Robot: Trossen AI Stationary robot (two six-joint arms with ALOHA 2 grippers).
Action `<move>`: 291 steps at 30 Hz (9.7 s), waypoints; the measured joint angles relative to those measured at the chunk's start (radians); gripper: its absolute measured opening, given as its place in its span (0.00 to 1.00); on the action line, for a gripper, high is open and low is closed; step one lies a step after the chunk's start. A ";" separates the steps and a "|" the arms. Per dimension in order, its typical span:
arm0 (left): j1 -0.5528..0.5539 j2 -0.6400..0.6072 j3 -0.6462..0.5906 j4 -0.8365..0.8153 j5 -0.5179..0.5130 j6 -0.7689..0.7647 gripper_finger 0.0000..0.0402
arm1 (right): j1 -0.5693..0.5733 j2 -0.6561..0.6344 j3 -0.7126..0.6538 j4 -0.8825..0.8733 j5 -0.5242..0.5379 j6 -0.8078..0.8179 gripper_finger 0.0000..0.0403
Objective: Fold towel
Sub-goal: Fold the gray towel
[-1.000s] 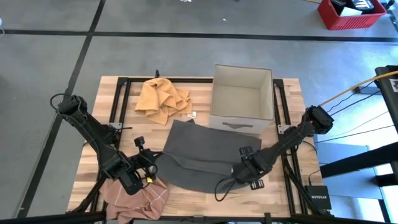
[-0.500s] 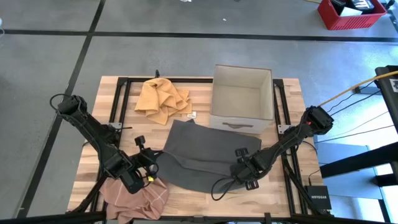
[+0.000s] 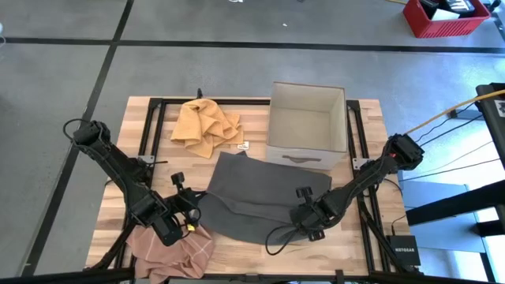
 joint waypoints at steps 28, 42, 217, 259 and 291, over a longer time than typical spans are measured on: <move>0.002 -0.087 0.873 -0.010 -0.170 0.854 0.00 | 0.103 -0.399 0.739 -0.278 0.838 -0.188 0.01; 0.002 -0.087 1.061 0.334 -0.280 1.294 0.00 | 0.103 -0.398 0.993 -0.051 0.978 -0.575 0.01; -0.168 0.015 1.048 0.580 -0.145 1.209 0.00 | 0.547 -0.197 1.226 0.311 1.254 -0.880 0.01; -0.049 0.004 1.049 0.713 -0.514 1.788 0.00 | 0.300 -0.229 1.290 0.166 1.424 -0.999 0.01; 0.052 -0.054 0.753 -0.631 -0.364 0.146 0.00 | 0.168 -0.213 0.948 -0.803 1.015 0.079 0.01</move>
